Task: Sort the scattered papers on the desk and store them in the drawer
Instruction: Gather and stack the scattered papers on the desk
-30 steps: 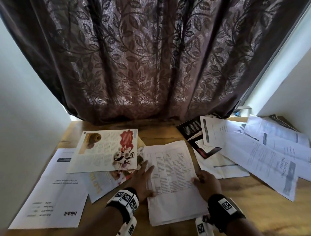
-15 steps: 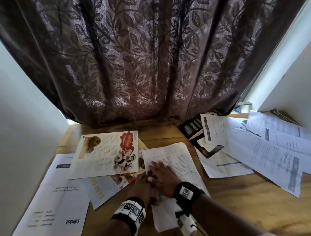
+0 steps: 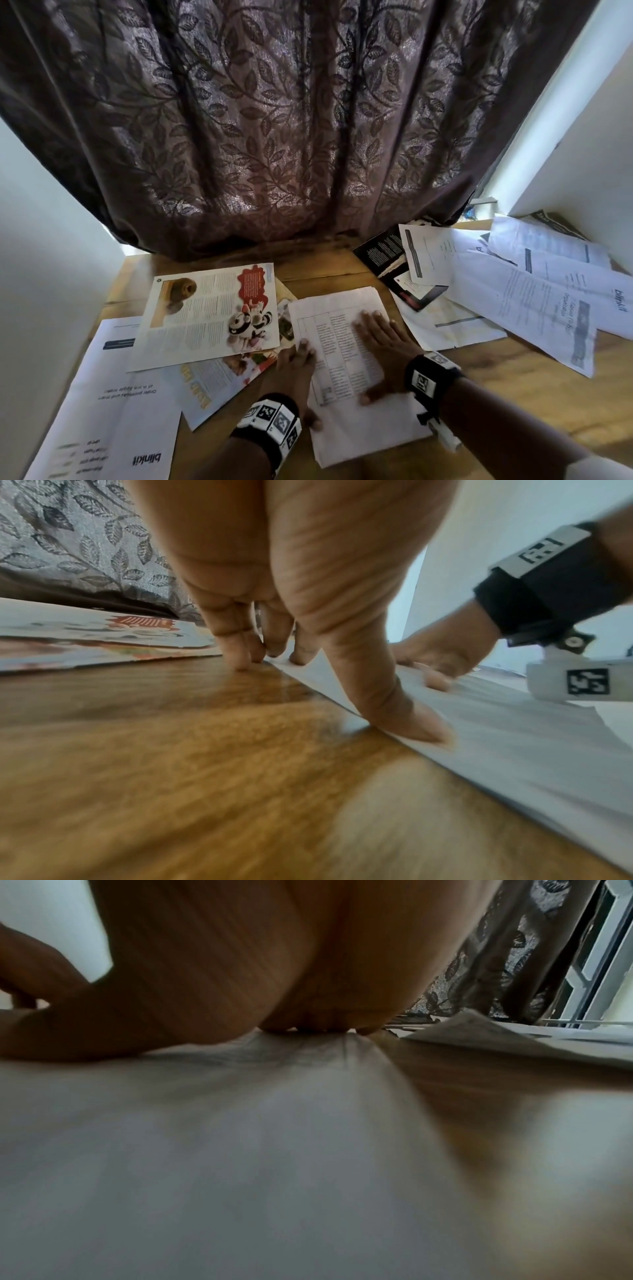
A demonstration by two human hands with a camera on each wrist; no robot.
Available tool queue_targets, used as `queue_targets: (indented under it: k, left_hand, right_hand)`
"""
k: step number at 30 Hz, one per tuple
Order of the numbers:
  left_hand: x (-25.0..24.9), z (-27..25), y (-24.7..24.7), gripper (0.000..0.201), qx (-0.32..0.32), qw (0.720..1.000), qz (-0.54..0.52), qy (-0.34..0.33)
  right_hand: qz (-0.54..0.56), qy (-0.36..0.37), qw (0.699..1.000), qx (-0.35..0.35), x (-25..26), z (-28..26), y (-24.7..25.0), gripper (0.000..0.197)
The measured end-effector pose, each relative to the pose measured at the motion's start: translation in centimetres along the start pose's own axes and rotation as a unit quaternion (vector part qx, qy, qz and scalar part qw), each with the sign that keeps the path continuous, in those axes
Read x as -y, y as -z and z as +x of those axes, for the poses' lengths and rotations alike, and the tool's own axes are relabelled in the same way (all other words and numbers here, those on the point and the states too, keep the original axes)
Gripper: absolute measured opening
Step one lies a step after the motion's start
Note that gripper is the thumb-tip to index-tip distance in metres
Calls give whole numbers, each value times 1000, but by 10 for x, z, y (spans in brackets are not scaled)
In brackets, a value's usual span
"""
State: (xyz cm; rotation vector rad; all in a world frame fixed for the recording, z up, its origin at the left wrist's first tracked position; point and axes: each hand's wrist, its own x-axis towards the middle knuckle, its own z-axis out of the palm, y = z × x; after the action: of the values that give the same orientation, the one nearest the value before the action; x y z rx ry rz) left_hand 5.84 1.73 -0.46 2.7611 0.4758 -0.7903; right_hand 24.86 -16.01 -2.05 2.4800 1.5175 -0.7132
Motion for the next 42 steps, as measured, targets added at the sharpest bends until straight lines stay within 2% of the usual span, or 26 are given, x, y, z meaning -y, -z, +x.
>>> queue_targets:
  k: [3, 6, 11, 15, 19, 22, 23, 27, 29, 33, 35, 38, 42]
  left_hand:
    - [0, 3, -1, 139, -3, 1000, 9, -1]
    - [-1, 1, 1, 138, -1, 1000, 8, -1]
    - [-6, -10, 14, 134, 23, 1000, 6, 7]
    - [-9, -10, 25, 129, 23, 1000, -3, 8]
    - [-23, -6, 37, 119, -73, 997, -12, 21]
    - [-51, 5, 48, 131, -155, 987, -40, -15]
    - [-62, 12, 51, 129, -173, 983, -54, -26]
    - [-114, 39, 58, 76, -226, 969, -87, -41]
    - [-137, 52, 59, 63, -244, 964, -93, -47]
    - [-167, 71, 54, 55, -244, 965, -93, -34]
    - [-174, 76, 51, 58, -240, 965, -97, -26]
    - [-184, 77, 46, 57, -233, 967, -102, -5]
    - [-189, 72, 43, 50, -236, 966, -107, 9]
  right_hand:
    - [-6, -2, 1000, -1, -14, -27, -4, 143]
    - [-4, -35, 999, -15, -28, -43, 0, 132]
    - [2, -57, 995, -85, -22, -60, -8, 114]
    - [66, -118, 979, -153, -28, -85, -11, 78]
    - [141, -188, 945, -228, -74, -119, -11, 64]
    - [136, -236, 922, -275, -126, -146, -11, 60]
    - [136, -248, 918, -277, -143, -152, -9, 61]
    - [137, -249, 920, -269, -199, -154, -4, 64]
    - [120, -245, 926, -260, -219, -146, -3, 67]
    - [127, -250, 944, -172, -240, -125, -1, 74]
    - [129, -261, 947, -135, -243, -118, -1, 63]
    - [86, -261, 950, -150, -247, -112, -7, 35]
    - [47, -265, 949, -164, -245, -112, -3, 22]
